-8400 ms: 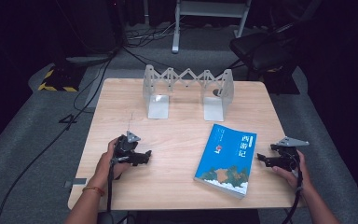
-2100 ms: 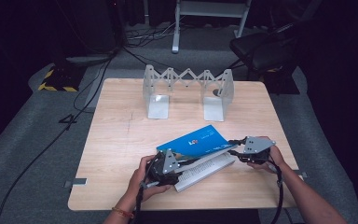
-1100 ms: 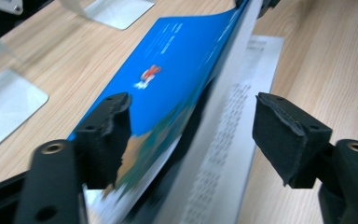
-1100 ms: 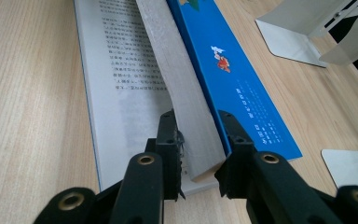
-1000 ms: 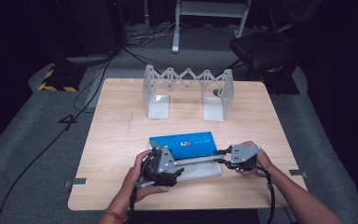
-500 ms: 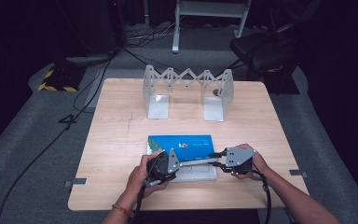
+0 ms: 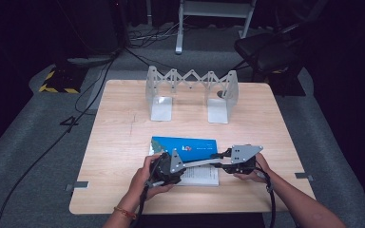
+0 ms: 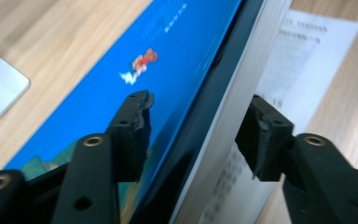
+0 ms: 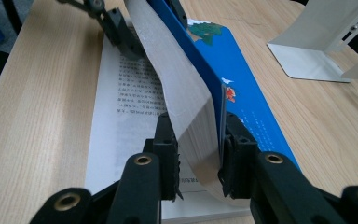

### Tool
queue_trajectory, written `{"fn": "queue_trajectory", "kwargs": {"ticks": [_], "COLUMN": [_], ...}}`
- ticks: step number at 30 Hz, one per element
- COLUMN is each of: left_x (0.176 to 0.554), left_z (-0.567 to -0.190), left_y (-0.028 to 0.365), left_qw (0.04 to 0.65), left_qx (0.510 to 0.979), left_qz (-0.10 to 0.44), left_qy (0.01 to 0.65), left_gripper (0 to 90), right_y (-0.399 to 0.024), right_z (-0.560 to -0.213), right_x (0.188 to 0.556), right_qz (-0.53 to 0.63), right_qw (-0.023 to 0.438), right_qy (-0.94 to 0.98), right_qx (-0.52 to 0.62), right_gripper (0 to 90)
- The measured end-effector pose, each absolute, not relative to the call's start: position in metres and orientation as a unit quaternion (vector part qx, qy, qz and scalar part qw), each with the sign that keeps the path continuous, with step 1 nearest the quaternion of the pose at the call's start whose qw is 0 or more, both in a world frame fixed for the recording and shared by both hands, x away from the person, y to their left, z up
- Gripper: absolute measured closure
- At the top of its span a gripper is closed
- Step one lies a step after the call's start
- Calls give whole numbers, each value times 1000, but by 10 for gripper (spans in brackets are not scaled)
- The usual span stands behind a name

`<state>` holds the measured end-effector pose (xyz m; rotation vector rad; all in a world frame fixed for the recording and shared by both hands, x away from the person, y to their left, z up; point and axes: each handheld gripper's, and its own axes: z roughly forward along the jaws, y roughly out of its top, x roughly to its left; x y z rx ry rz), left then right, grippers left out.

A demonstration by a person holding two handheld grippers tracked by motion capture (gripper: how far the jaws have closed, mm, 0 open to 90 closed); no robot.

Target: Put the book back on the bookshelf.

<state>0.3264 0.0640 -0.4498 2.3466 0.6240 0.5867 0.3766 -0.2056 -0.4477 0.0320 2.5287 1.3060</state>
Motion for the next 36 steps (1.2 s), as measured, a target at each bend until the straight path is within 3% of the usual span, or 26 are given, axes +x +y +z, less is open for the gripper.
{"fn": "queue_trajectory", "kwargs": {"ticks": [7, 10, 12, 14, 17, 21, 28, 36], "left_x": [328, 327, 325, 324, 327, 332, 335, 337], "left_z": [-452, -455, -457, -458, -457, -457, -451, -441], "left_y": [47, 52, 54, 57, 65, 76, 89, 108], "left_qw": [304, 313, 322, 335, 368, 411, 455, 509], "left_qx": [886, 895, 894, 888, 875, 856, 835, 800], "left_qz": [243, 221, 222, 226, 210, 185, 164, 146], "left_qy": [252, 228, 219, 217, 234, 254, 263, 282], "left_gripper": [418, 550, 652, 678, 714, 734, 748, 764], "right_y": [-206, -205, -205, -208, -218, -250, -281, -258], "right_z": [-442, -444, -444, -443, -439, -440, -471, -494], "right_x": [366, 365, 364, 367, 374, 392, 425, 429], "right_qz": [442, 437, 442, 464, 482, 492, 431, 402], "right_qw": [165, 164, 166, 151, 163, 166, 182, 148], "right_qy": [882, 884, 882, 873, 859, 847, 865, 890], "right_qx": [0, -3, -1, 12, 52, 111, 182, 157], "right_gripper": [731, 722, 684, 622, 444, 386, 380, 370]}}
